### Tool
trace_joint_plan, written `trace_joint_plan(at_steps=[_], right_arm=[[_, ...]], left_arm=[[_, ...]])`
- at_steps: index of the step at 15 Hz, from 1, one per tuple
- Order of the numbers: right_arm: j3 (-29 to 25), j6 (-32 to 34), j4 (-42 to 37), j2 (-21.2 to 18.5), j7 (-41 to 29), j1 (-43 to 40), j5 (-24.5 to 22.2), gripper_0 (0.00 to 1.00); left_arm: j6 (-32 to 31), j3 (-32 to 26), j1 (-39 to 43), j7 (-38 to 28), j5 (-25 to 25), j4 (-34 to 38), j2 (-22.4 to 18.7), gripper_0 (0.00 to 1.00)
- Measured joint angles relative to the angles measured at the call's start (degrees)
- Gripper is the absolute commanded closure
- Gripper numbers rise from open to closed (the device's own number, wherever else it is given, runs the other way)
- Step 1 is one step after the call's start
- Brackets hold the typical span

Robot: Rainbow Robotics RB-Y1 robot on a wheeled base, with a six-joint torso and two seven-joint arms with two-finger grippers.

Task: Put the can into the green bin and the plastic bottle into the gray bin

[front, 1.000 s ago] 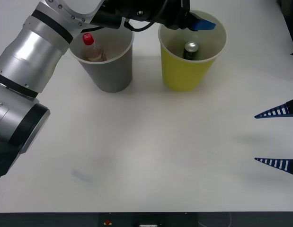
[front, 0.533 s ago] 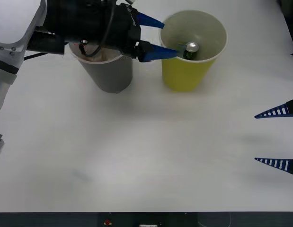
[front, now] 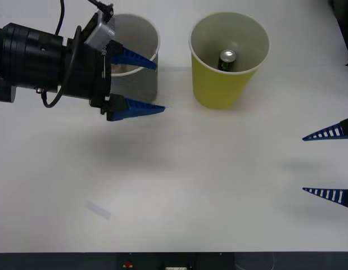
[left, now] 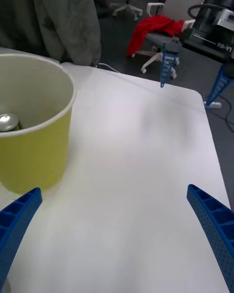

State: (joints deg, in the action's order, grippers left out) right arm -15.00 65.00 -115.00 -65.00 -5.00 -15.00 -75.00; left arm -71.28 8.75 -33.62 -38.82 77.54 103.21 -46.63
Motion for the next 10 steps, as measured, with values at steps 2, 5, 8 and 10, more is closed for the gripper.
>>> trace_joint_plan(at_steps=[2, 5, 8, 10], right_arm=[[0.0, 0.0, 0.0, 0.0, 0.0, 0.0, 0.0, 0.00], [0.0, 0.0, 0.0, 0.0, 0.0, 0.0, 0.0, 0.00], [0.0, 0.0, 0.0, 0.0, 0.0, 0.0, 0.0, 0.00], [0.0, 0.0, 0.0, 0.0, 0.0, 0.0, 0.0, 0.00]], left_arm=[[0.0, -0.8, 4.1, 1.7, -1.4, 2.9, -3.0, 0.00], [0.0, -1.4, 9.4, 7.5, -4.1, 4.5, -7.9, 0.00], [0.0, -1.4, 13.8, 13.6, -7.8, 4.5, -13.3, 0.00], [0.0, -1.5, 16.3, 17.5, -9.2, 4.5, -16.3, 0.00]])
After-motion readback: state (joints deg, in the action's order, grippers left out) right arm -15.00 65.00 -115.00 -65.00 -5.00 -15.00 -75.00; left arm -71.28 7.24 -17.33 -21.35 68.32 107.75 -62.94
